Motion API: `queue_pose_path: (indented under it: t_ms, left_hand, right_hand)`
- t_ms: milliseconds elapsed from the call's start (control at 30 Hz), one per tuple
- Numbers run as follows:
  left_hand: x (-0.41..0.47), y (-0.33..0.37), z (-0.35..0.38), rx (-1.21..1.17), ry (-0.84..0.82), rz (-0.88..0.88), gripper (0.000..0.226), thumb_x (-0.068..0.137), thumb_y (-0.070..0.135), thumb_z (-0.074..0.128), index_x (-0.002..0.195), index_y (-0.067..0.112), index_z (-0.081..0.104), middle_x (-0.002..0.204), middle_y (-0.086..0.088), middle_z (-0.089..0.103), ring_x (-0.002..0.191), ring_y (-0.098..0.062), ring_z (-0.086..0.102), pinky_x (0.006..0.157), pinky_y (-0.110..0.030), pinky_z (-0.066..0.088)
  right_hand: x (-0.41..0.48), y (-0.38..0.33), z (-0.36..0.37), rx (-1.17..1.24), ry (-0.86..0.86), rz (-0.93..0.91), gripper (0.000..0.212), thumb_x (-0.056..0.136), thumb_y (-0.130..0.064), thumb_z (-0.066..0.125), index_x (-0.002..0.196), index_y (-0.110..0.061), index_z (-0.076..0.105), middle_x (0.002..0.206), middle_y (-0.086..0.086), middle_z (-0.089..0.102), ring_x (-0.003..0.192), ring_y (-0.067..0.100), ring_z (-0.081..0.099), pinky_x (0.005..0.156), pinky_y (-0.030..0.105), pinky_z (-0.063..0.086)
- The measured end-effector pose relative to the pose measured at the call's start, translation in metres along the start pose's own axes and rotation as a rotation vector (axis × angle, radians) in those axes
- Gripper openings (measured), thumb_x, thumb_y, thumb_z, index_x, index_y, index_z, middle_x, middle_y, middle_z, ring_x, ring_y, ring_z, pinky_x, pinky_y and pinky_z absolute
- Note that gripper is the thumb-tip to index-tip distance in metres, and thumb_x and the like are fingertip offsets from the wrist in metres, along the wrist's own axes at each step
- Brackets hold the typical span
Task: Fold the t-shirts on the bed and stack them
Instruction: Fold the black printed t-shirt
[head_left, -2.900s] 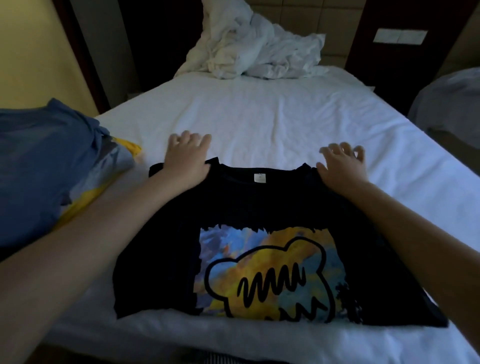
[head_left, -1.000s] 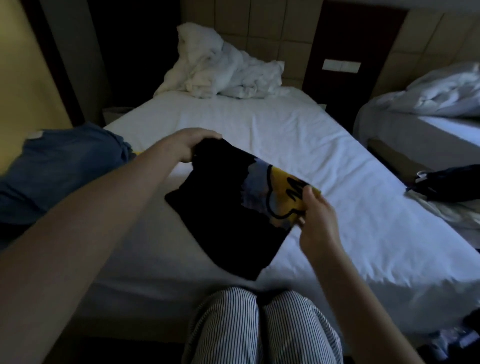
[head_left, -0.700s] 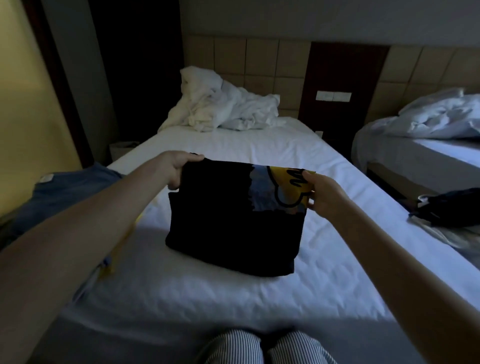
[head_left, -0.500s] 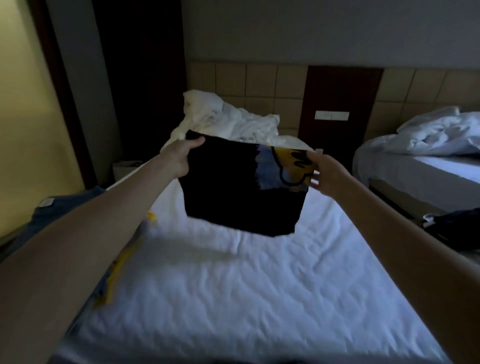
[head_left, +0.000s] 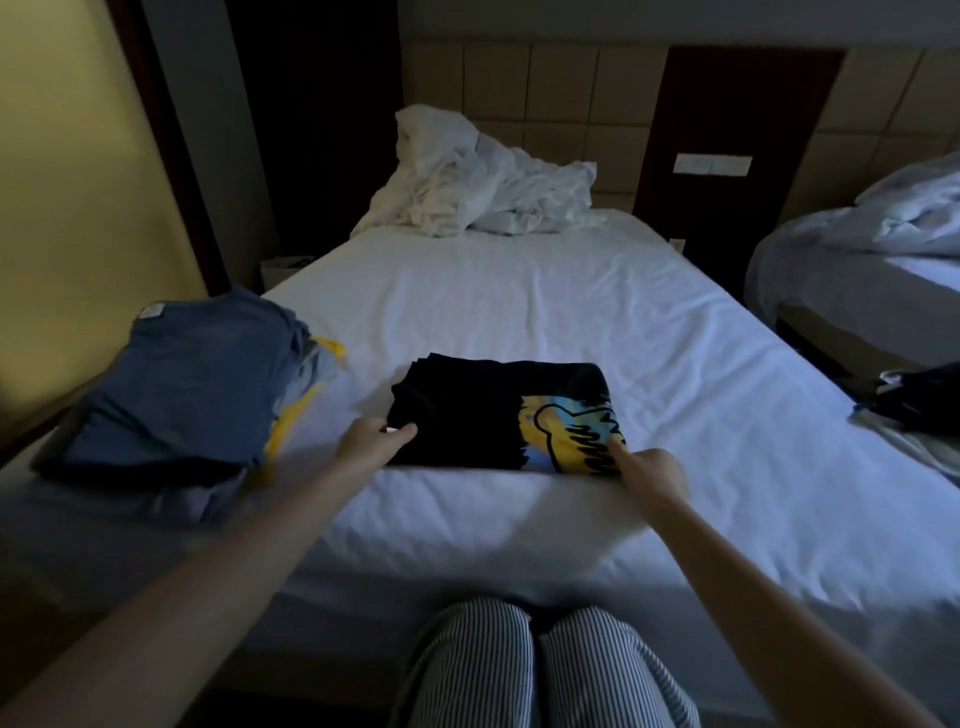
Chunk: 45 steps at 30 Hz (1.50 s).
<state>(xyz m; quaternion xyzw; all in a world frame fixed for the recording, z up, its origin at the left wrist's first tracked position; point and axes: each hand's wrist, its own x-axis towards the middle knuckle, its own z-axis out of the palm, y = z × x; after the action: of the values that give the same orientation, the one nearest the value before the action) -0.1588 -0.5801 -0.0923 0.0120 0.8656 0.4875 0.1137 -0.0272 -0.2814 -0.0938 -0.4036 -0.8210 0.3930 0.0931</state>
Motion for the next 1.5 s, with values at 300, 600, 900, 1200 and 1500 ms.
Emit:
queue_pose_path:
  t_ms: [300, 600, 900, 1200, 1500]
  left_hand:
    - [-0.026, -0.029, -0.004, 0.410, 0.181, 0.103, 0.049, 0.090, 0.042, 0.058, 0.061, 0.014, 0.031, 0.056, -0.004, 0.035, 0.055, -0.026, 0.041, 0.053, -0.032, 0.024]
    - [-0.019, 0.015, 0.006, 0.478, 0.305, 0.224, 0.045, 0.084, 0.037, 0.065, 0.112, 0.009, 0.045, 0.109, -0.012, 0.053, 0.104, -0.034, 0.051, 0.082, -0.042, 0.043]
    - [0.034, 0.074, 0.094, 0.912, -0.064, 0.712, 0.049, 0.101, 0.038, 0.030, 0.149, 0.036, 0.018, 0.155, -0.001, 0.026, 0.143, -0.019, 0.020, 0.111, -0.043, 0.013]
    - [0.093, 0.032, 0.072, 0.861, -0.120, 0.338, 0.064, 0.085, 0.077, 0.020, 0.144, 0.055, 0.010, 0.160, 0.009, -0.004, 0.145, -0.032, -0.011, 0.114, -0.052, -0.012]
    - [0.081, 0.037, 0.071, 0.839, -0.085, 0.335, 0.061, 0.091, 0.069, 0.020, 0.147, 0.048, 0.011, 0.160, 0.007, 0.001, 0.146, -0.029, -0.005, 0.116, -0.048, -0.007]
  right_hand:
    - [-0.012, 0.014, 0.006, -0.274, 0.123, -0.102, 0.051, 0.092, -0.047, 0.042, 0.103, -0.002, 0.064, 0.114, 0.012, 0.055, 0.118, 0.027, 0.033, 0.093, 0.036, 0.025]
    - [-0.017, -0.005, 0.008, -0.389, 0.298, -0.361, 0.051, 0.094, -0.038, 0.040, 0.136, -0.008, 0.036, 0.141, 0.013, 0.036, 0.132, 0.032, 0.025, 0.108, 0.041, 0.016]
    - [0.030, -0.073, 0.058, -0.822, -0.026, -0.830, 0.053, 0.098, -0.040, 0.024, 0.149, -0.030, 0.013, 0.158, -0.005, 0.009, 0.144, 0.035, -0.002, 0.115, 0.051, -0.004]
    - [0.081, -0.054, 0.066, -0.673, -0.273, -0.605, 0.053, 0.094, -0.058, 0.024, 0.145, -0.049, 0.010, 0.158, -0.007, -0.002, 0.145, 0.030, -0.005, 0.113, 0.055, -0.004]
    - [0.081, -0.062, 0.062, -0.701, -0.322, -0.569, 0.055, 0.094, -0.059, 0.023, 0.146, -0.048, 0.007, 0.159, -0.007, -0.003, 0.145, 0.031, -0.004, 0.112, 0.057, -0.004]
